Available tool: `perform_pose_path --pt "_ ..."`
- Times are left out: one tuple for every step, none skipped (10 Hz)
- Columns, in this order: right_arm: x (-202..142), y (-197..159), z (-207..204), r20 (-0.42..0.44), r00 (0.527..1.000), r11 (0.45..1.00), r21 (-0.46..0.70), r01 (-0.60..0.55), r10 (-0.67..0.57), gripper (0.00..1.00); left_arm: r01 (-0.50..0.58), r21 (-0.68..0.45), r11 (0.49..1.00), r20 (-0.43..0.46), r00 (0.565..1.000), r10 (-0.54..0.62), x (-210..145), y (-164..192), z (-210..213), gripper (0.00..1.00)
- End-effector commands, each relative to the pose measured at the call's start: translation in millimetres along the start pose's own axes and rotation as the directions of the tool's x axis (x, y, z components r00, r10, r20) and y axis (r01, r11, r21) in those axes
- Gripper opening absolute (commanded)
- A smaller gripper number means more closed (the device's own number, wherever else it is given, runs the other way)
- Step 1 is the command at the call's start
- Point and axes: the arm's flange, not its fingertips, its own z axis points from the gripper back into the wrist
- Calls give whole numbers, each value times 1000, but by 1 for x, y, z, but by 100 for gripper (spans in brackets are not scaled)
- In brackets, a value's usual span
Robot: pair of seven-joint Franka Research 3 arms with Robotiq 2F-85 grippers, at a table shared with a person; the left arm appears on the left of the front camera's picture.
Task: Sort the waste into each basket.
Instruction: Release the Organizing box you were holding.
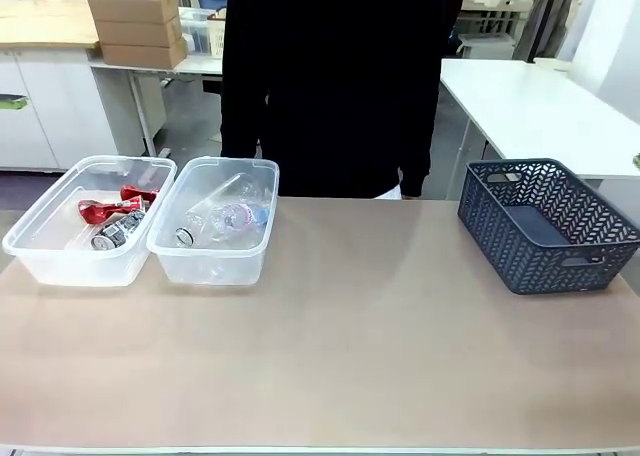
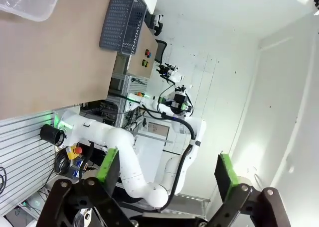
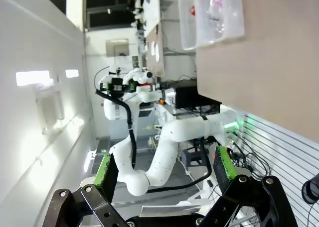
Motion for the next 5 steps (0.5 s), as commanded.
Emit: perform_pose_path --pt "0 0 8 5 999 999 -10 -36 36 100 22 -21 1000 -5 1000 -22 -1 -1 -1 100" --pt "0 0 8 5 999 999 -10 -36 36 100 22 -21 1000 -5 1000 -22 -1 -1 -1 100" --pt "0 0 8 5 999 999 -10 -36 36 100 22 -21 1000 -5 1000 -22 -1 -1 -1 100" --pt "0 0 8 5 999 999 -10 -36 36 100 22 -21 1000 -5 1000 -22 -1 -1 -1 100" --pt "0 0 8 5 999 999 -10 -36 36 100 22 -21 1000 -5 1000 -22 -1 -1 -1 100"
